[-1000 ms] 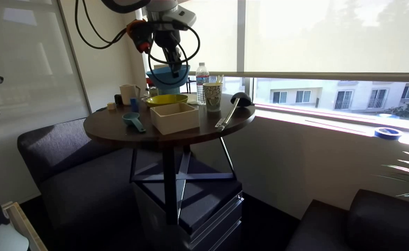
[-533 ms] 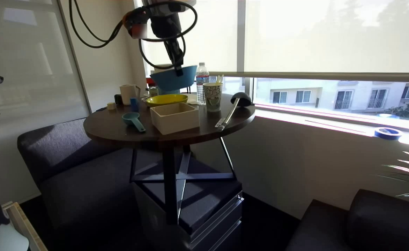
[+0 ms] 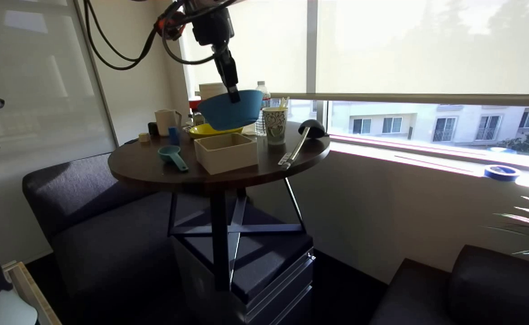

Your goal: Pour the cereal out of the blue bowl and into the wooden box

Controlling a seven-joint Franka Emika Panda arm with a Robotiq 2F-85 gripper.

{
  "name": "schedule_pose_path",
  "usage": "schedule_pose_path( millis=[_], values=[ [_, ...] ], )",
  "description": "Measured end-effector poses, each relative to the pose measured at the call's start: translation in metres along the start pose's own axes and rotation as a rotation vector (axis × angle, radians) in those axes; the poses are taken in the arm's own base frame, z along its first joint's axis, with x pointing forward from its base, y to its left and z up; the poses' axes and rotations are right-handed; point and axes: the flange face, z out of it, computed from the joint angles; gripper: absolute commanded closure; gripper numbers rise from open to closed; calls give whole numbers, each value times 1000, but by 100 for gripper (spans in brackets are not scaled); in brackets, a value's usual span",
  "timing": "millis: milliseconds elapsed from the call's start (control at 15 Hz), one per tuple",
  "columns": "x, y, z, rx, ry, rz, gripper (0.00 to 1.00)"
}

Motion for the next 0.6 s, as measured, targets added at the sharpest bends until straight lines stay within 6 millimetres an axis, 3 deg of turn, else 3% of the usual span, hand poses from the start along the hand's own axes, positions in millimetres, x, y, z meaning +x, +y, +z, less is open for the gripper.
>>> schedule_pose_path(
  millis=[267,533,600],
  values=[
    [-1,-5,0,-73,22,-3,95],
    [-1,-5,9,-80,8,-3,95],
    [-1,-5,9,-81,7,-3,99]
  ],
)
